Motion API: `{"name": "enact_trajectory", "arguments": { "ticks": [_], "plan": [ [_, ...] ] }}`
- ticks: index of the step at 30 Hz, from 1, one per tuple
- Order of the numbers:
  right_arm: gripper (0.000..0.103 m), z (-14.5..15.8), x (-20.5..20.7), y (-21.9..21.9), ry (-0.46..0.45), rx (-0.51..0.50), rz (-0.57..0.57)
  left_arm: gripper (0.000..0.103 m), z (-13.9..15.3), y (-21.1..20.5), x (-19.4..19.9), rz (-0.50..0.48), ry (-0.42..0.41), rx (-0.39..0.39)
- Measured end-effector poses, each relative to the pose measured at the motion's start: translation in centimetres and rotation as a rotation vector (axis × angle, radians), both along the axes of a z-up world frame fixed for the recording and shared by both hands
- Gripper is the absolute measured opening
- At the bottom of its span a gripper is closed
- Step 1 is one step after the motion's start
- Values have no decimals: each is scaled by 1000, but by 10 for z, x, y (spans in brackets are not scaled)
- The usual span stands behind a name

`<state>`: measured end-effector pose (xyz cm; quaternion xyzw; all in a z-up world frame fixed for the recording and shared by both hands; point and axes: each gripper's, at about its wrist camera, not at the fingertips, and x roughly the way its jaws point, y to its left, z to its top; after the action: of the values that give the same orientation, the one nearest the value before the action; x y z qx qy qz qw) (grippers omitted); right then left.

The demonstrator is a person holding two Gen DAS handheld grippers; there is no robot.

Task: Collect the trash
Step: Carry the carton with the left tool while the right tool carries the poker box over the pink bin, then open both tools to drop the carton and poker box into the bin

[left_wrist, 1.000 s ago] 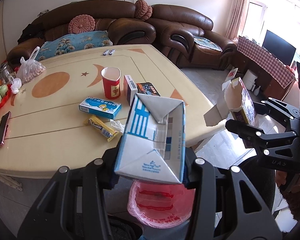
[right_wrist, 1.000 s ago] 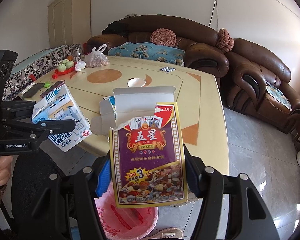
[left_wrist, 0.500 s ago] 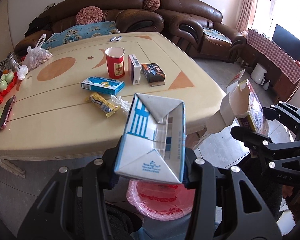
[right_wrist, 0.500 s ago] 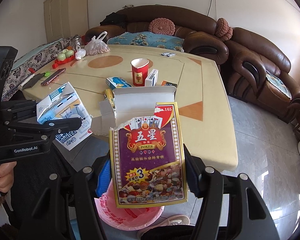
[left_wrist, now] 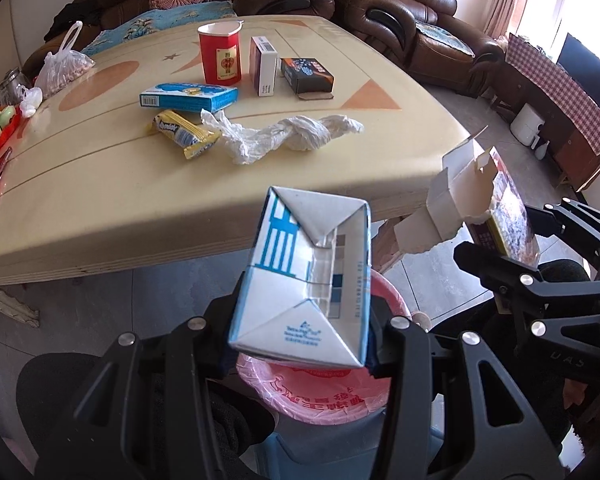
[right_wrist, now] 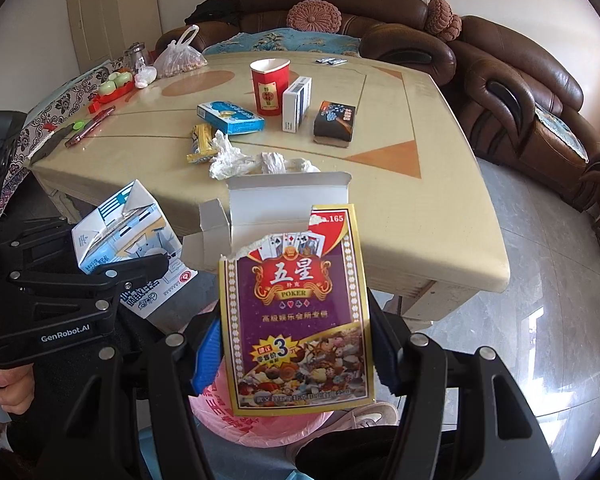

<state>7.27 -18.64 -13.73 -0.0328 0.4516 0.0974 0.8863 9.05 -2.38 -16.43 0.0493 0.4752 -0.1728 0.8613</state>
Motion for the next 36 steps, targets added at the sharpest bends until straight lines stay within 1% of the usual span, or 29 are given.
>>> {"name": "enact_trajectory", "arguments": {
  "ticks": [3, 8, 12, 19, 24, 30, 34, 36],
  "plan": [
    [60, -14, 2, -3, 27, -6, -9, 46, -13, 0, 0, 0, 23, 5],
    [60, -42, 4, -5, 81, 1, -29, 46, -40, -2, 3, 11, 97, 10],
    [60, -63, 5, -6, 123, 9, -40, 46, -60, -7, 2, 2, 140, 17],
    [60, -105, 12, -7, 206, 44, -74, 46, -95, -10, 5, -5, 224, 28],
    [60, -132, 17, -3, 263, 32, -65, 46, -119, -11, 12, -3, 304, 27],
    [60, -157, 29, -2, 320, 36, -65, 46, -150, -17, 21, -5, 378, 69],
    [60, -175, 36, -4, 367, 47, -70, 46, -172, -20, 27, 5, 445, 72],
    [60, -183, 41, -2, 391, 51, -64, 46, -186, -15, 34, 8, 474, 78]
  ]
}}
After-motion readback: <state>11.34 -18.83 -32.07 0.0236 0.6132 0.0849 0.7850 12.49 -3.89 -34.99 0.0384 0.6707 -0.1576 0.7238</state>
